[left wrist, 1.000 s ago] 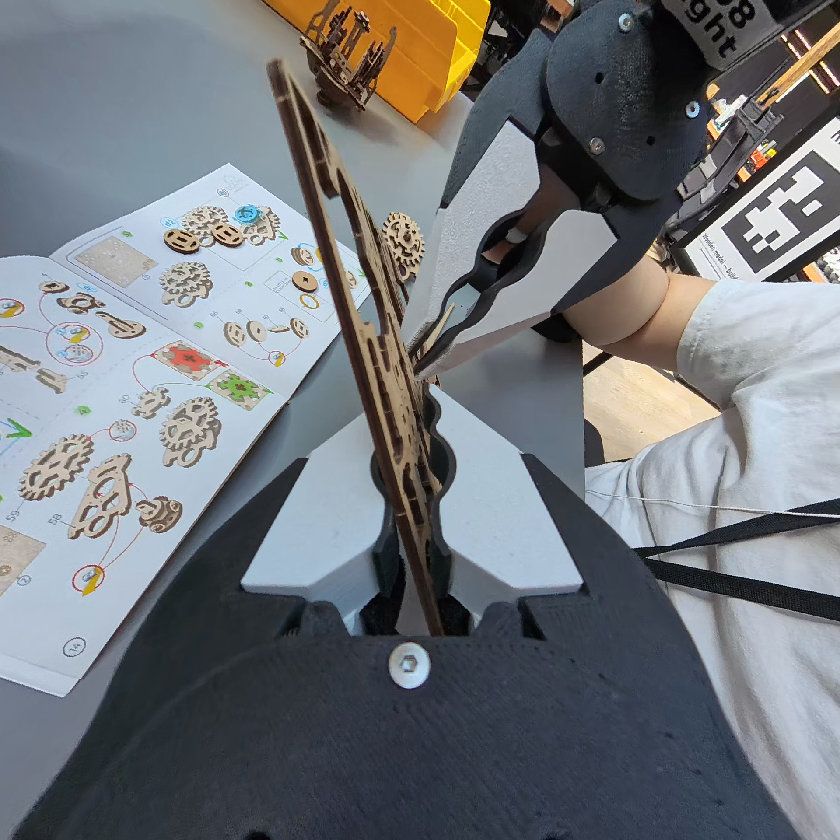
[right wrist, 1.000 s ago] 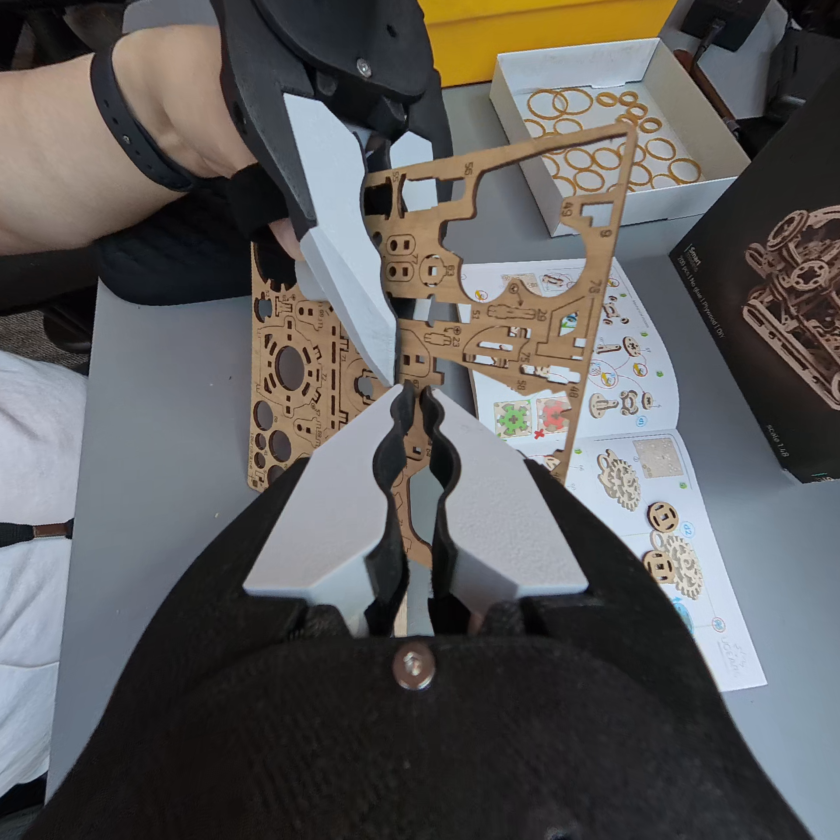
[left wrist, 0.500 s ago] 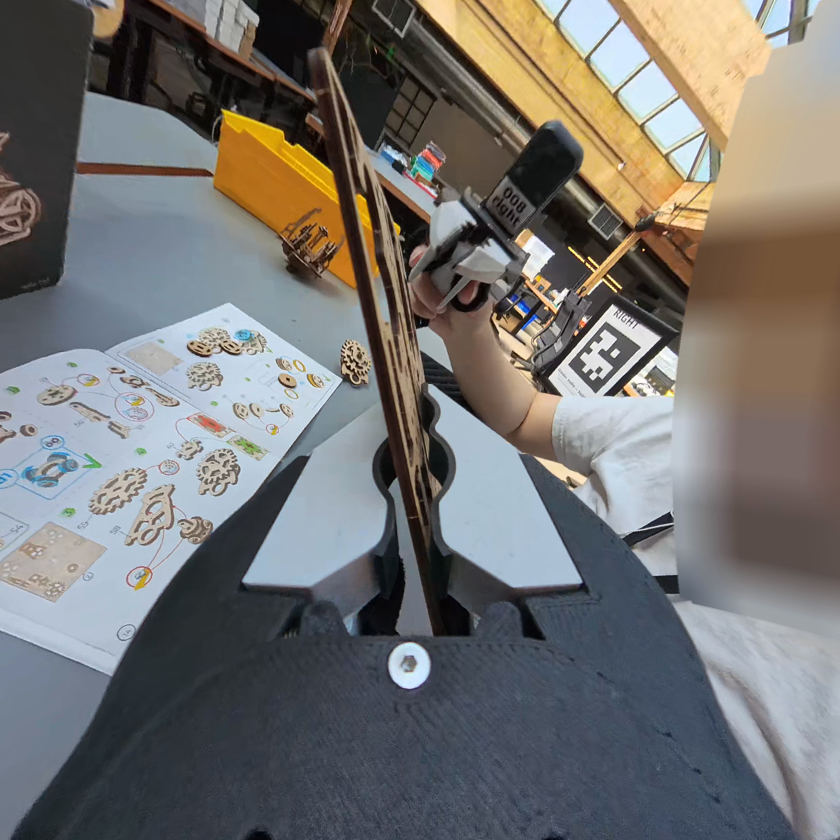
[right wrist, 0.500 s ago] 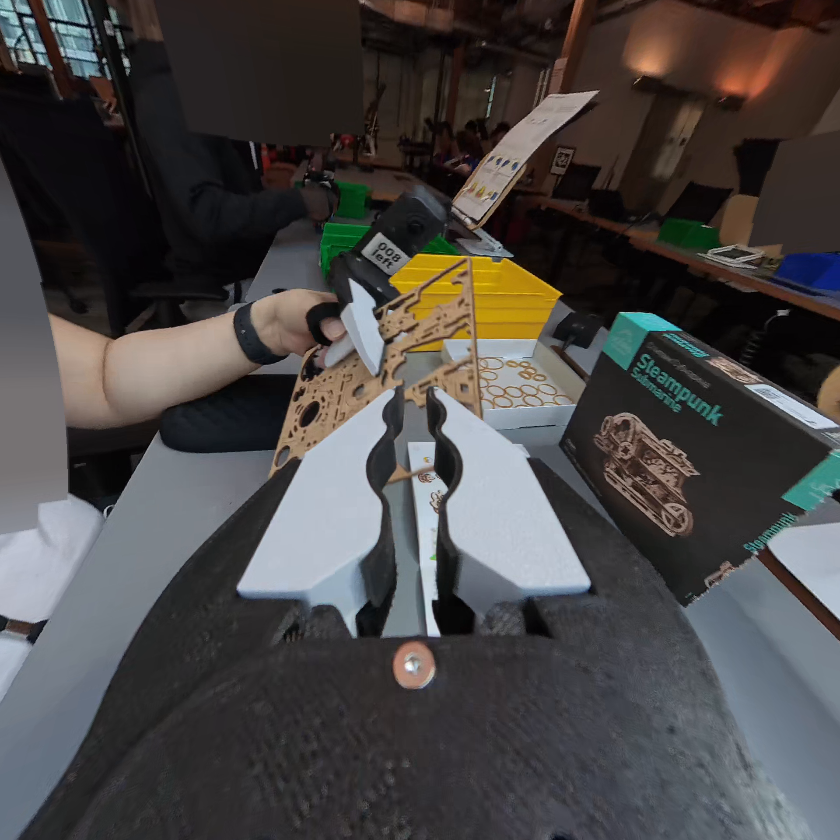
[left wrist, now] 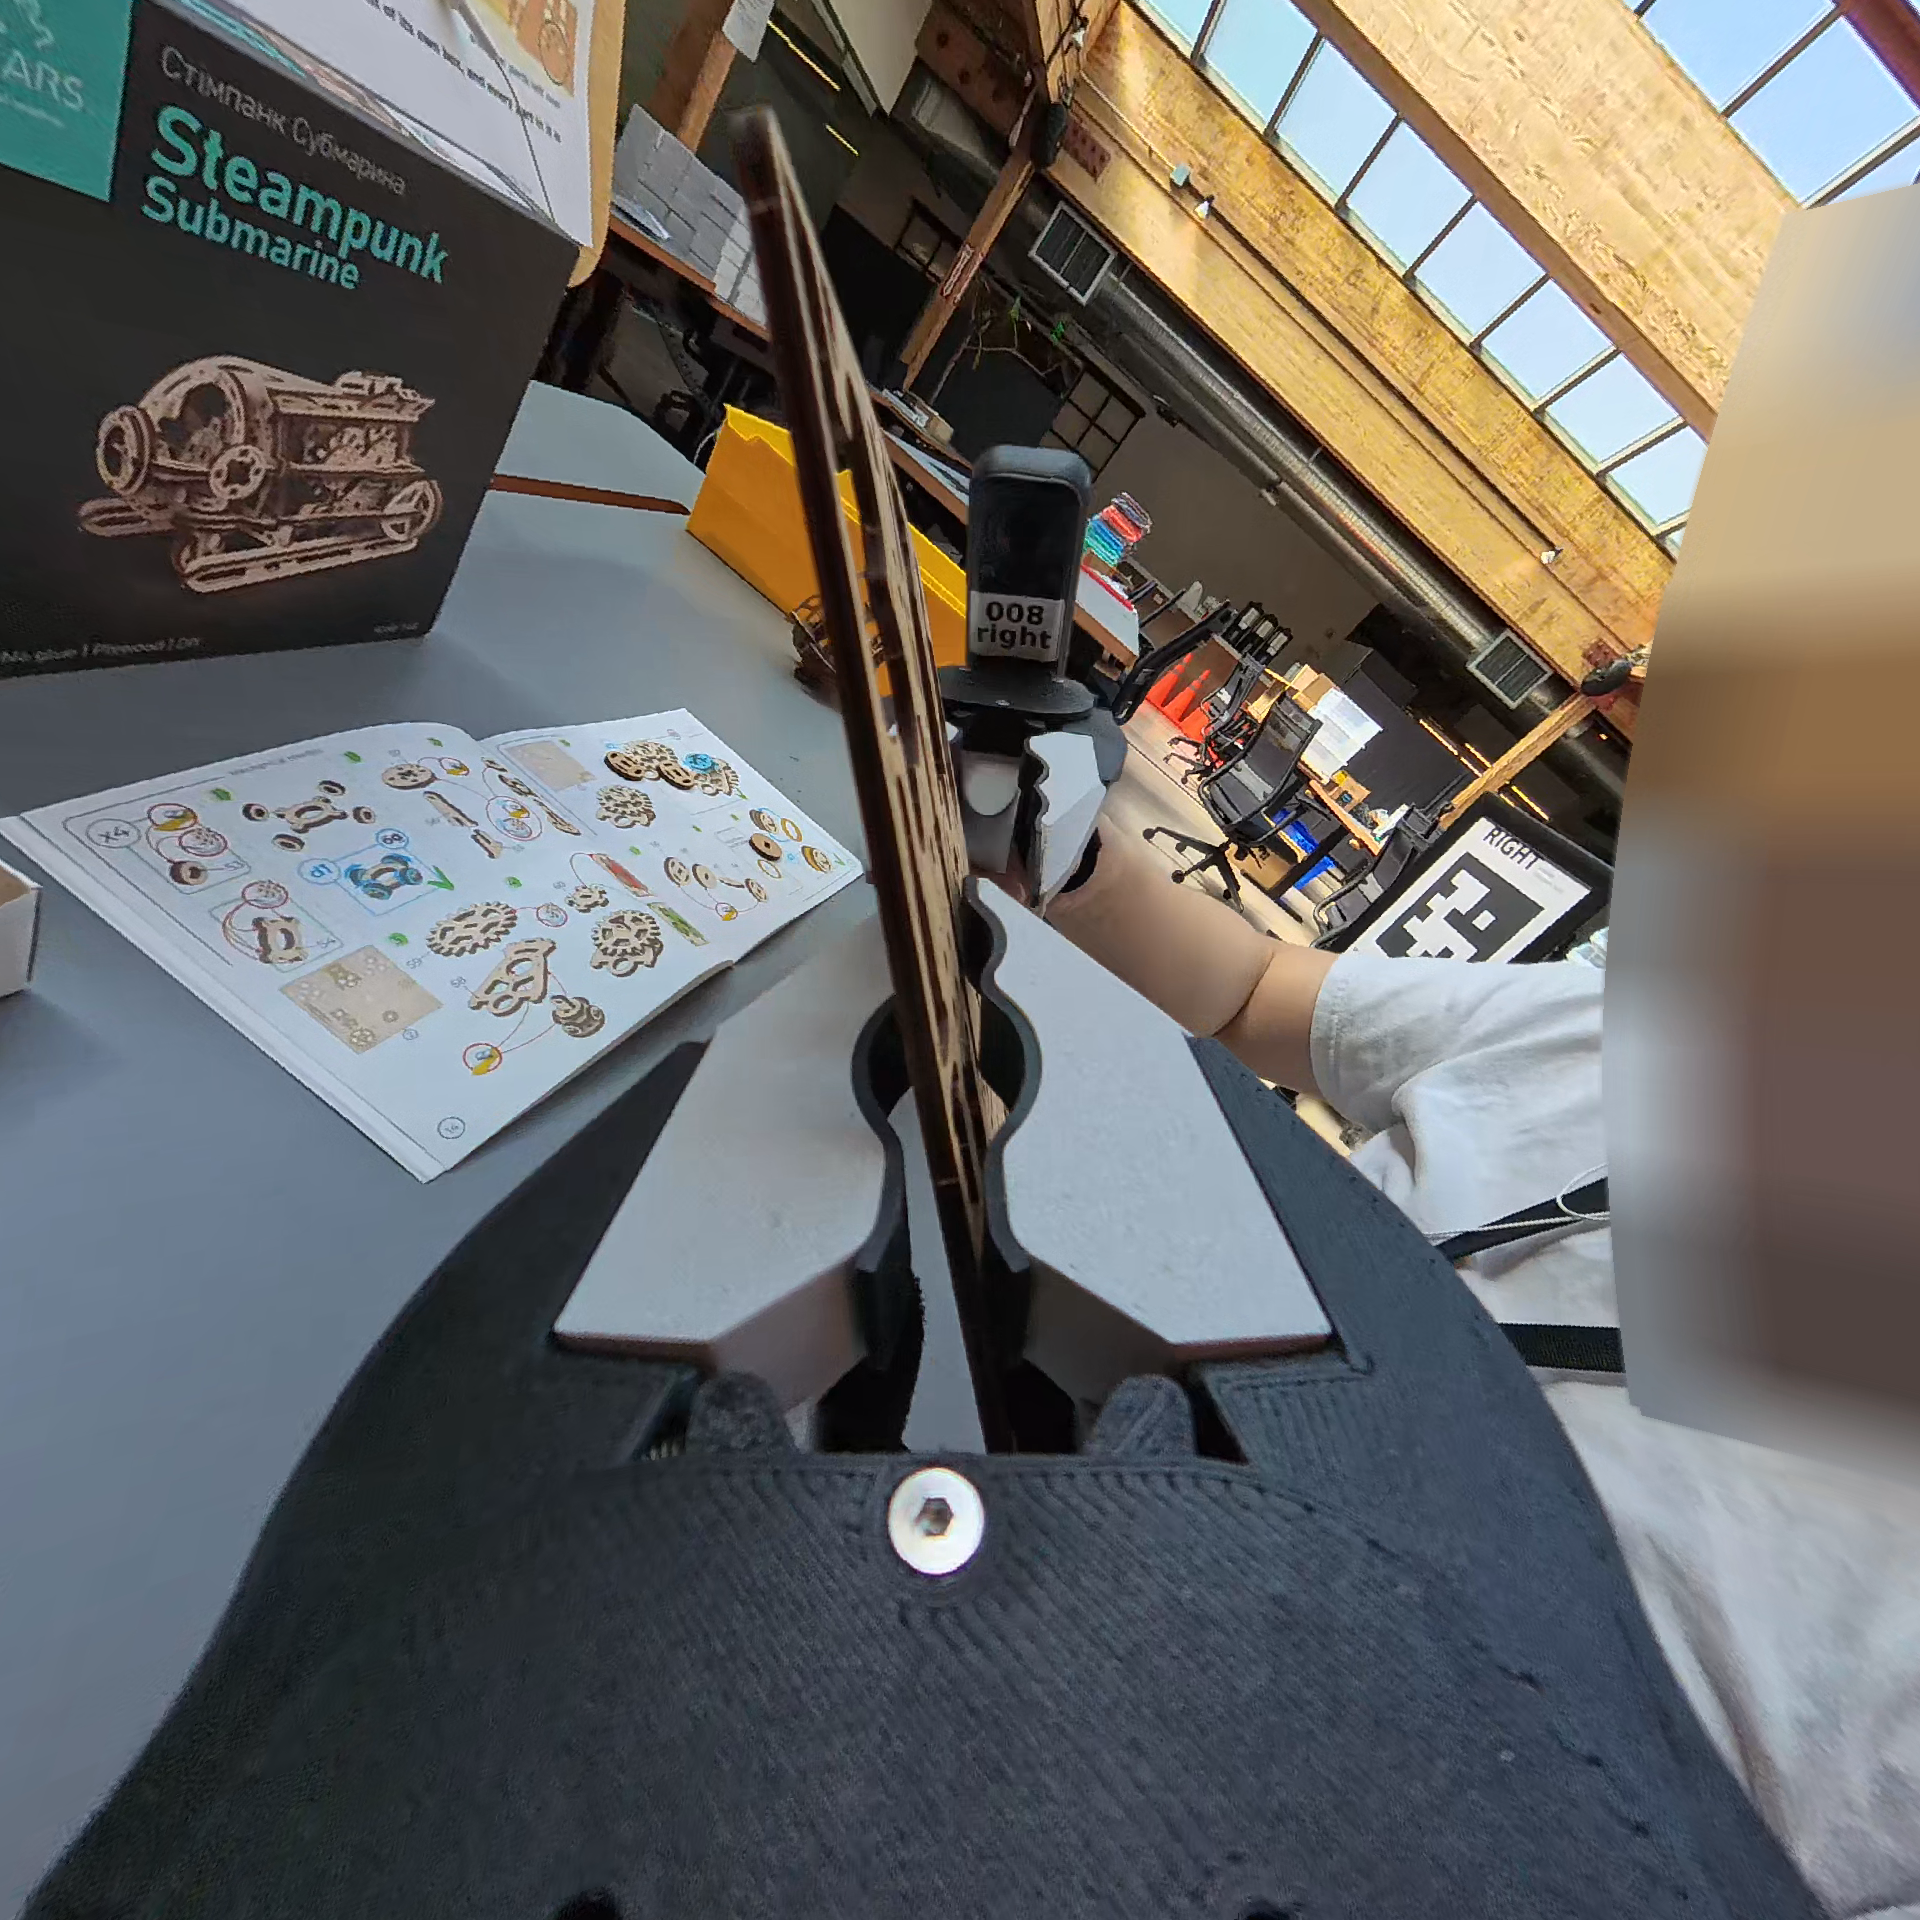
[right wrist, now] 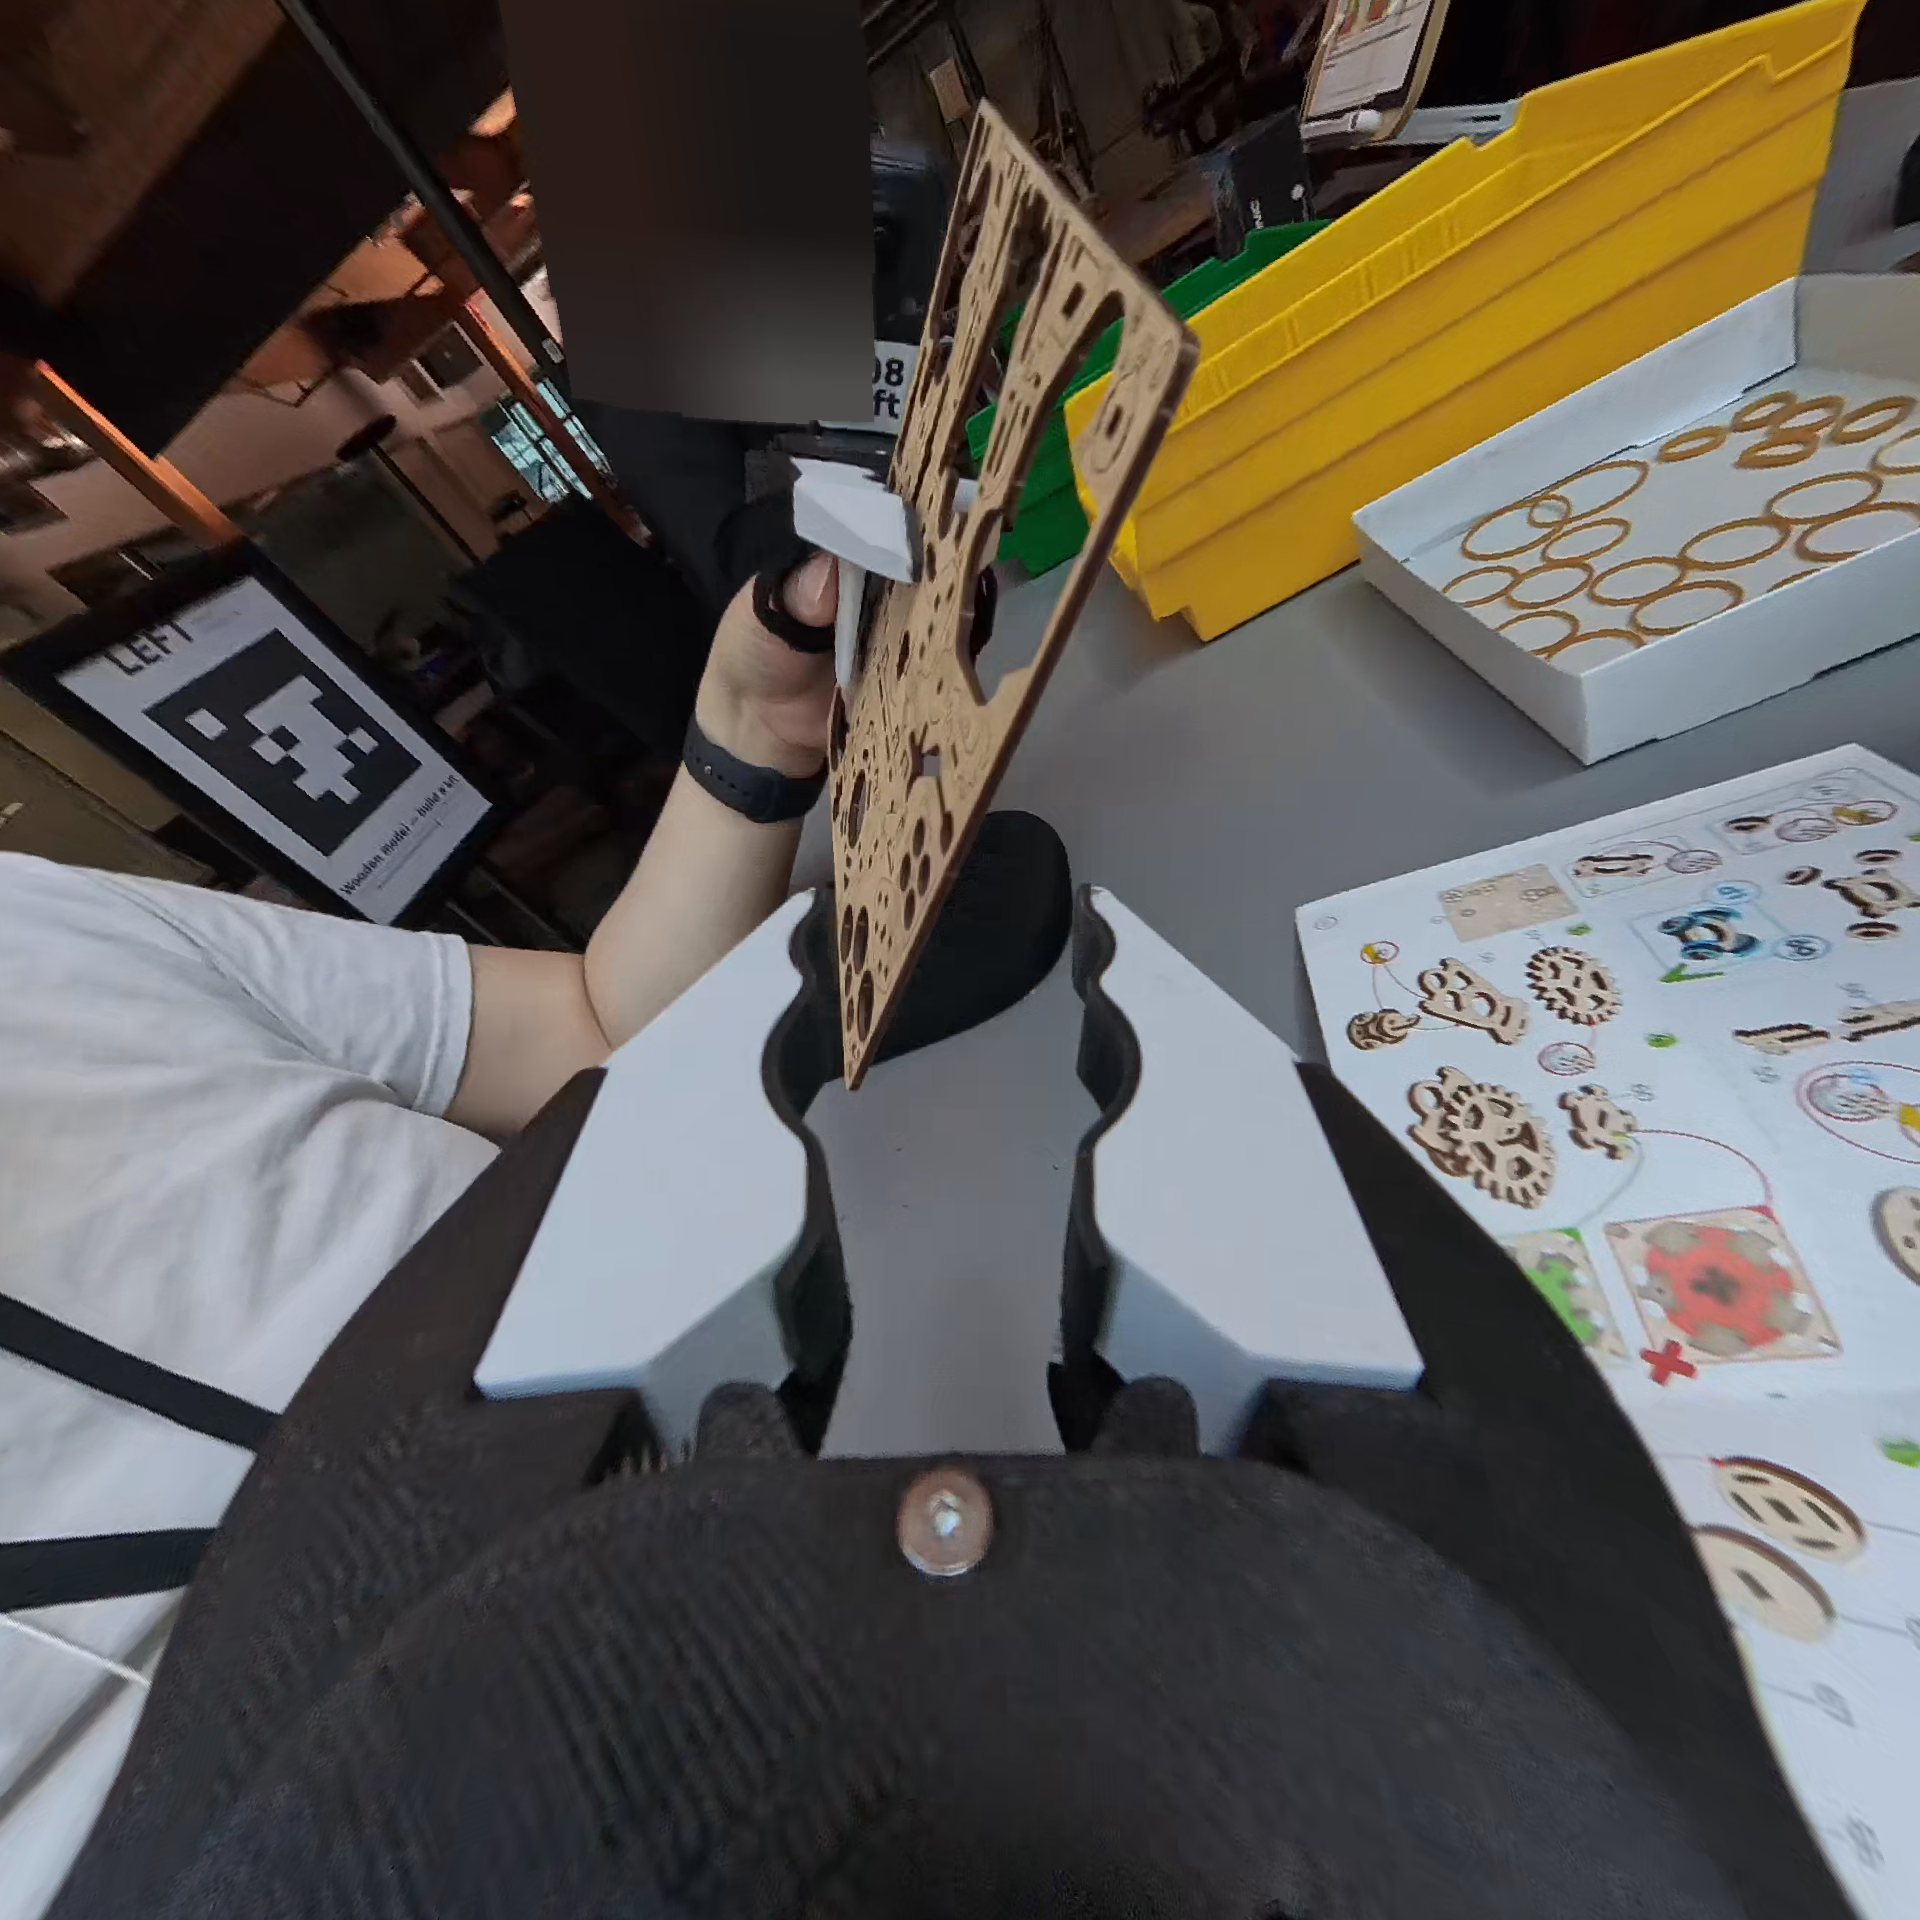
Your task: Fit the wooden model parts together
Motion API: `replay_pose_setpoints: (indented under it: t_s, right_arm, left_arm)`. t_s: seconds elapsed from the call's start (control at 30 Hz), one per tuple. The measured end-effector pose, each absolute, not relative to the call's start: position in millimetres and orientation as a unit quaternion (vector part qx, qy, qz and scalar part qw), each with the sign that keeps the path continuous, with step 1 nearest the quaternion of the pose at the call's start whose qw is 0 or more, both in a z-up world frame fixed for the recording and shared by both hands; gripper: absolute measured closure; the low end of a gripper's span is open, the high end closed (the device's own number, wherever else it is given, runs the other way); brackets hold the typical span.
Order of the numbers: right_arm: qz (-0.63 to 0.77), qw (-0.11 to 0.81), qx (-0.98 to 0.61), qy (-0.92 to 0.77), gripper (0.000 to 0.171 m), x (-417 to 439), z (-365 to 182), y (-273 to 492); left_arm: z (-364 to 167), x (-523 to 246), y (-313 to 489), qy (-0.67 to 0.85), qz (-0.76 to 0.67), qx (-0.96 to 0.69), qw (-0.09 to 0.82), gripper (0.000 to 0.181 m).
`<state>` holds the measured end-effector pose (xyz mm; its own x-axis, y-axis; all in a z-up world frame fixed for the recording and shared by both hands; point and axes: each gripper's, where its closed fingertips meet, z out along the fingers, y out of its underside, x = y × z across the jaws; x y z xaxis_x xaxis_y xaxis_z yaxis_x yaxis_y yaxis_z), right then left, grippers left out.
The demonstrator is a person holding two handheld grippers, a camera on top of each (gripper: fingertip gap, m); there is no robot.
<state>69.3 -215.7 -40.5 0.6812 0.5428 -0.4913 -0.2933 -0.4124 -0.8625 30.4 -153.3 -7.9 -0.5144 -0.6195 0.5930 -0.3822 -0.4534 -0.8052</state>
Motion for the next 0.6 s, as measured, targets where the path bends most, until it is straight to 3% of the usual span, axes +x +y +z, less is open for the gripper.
replay_pose_setpoints:
  t_s: [0.03, 0.07, 0.1, 0.3, 0.6]
  right_arm:
    - [0.415, 0.526, -0.739, -0.078, 0.128, 62, -40, -211]
    - [0.434, 0.509, -0.739, -0.079, 0.143, 54, -43, -206]
    - [0.458, 0.486, -0.738, -0.091, 0.17, 43, -44, -206]
    - [0.568, 0.434, -0.699, -0.008, 0.171, 5, -45, -183]
    - [0.611, 0.323, -0.708, 0.144, 0.17, -79, -80, -109]
  left_arm:
    - [-8, 27, -156, 0.518, -0.702, -0.482, 0.079, 0.18]
    - [-9, 24, -157, 0.519, -0.703, -0.48, 0.076, 0.177]
    - [-10, 20, -155, 0.521, -0.702, -0.479, 0.079, 0.179]
    - [5, -32, -83, 0.444, -0.716, -0.517, 0.154, 0.16]
    - [12, -172, 21, 0.383, -0.53, -0.636, 0.409, 0.156]
